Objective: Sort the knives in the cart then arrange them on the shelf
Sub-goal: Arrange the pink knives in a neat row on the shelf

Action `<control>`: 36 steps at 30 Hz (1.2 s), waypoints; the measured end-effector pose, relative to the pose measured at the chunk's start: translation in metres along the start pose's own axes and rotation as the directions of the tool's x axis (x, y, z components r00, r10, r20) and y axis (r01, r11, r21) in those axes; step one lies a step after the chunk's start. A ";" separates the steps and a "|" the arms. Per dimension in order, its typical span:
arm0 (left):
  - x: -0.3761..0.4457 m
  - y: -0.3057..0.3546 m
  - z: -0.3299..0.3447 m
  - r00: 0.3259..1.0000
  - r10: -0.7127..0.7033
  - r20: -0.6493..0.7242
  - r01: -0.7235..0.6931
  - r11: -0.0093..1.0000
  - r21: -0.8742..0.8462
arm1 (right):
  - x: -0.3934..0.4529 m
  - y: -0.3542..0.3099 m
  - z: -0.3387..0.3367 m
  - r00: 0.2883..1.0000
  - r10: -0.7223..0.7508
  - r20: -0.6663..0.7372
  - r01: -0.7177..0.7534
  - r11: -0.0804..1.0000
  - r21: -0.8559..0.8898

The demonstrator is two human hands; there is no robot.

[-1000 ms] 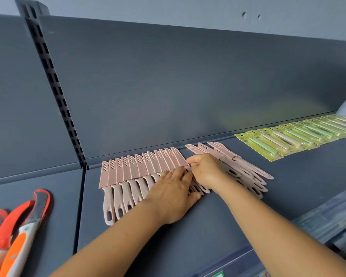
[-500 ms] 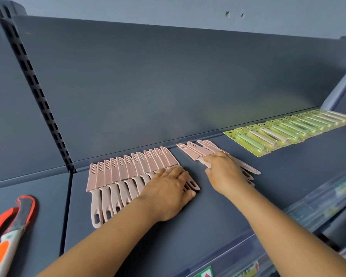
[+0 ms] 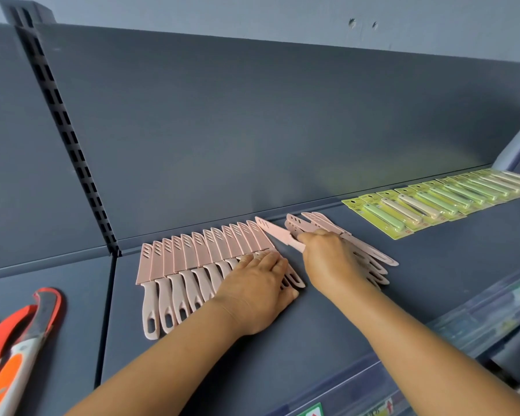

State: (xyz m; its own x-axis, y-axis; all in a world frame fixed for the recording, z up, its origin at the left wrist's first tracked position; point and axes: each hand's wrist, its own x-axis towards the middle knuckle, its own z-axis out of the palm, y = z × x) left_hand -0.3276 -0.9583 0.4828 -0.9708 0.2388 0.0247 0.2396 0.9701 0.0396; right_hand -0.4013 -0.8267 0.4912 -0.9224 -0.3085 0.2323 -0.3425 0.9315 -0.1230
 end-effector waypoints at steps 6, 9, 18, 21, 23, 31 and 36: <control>0.001 -0.001 0.003 1.000 0.008 -0.021 -0.008 1.000 0.005 | -0.009 -0.013 -0.001 0.996 -0.076 0.036 0.078 0.996 -0.053; 0.002 -0.001 0.003 1.000 0.005 -0.015 -0.005 1.000 0.005 | -0.004 -0.013 0.005 0.990 -0.131 0.053 0.130 0.991 0.016; 0.002 0.001 0.002 1.000 -0.010 0.000 0.010 0.999 -0.033 | -0.004 0.003 0.001 1.000 -0.019 -0.003 0.019 0.987 0.157; 0.006 0.003 -0.001 1.000 0.014 -0.002 -0.014 0.999 -0.038 | -0.006 0.018 -0.002 0.997 0.074 0.037 -0.075 0.997 0.028; 0.010 0.005 -0.002 0.999 0.034 0.011 -0.033 0.999 -0.037 | -0.008 0.022 -0.001 0.991 0.092 0.096 -0.093 0.996 -0.001; 0.018 0.013 -0.005 0.997 0.060 0.052 -0.059 0.998 -0.026 | -0.004 0.021 0.001 0.990 0.103 0.095 -0.096 0.993 -0.068; 0.014 0.015 -0.005 0.997 0.055 0.048 -0.054 0.998 -0.011 | 0.002 0.016 -0.003 0.987 0.142 0.070 -0.150 0.980 0.134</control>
State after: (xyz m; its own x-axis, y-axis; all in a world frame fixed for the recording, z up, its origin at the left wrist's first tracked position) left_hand -0.3378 -0.9401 0.4888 -0.9558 0.2934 -0.0212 0.2921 0.9551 0.0488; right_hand -0.4080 -0.8114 0.4923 -0.9718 -0.1863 0.1443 -0.2211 0.9328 -0.2847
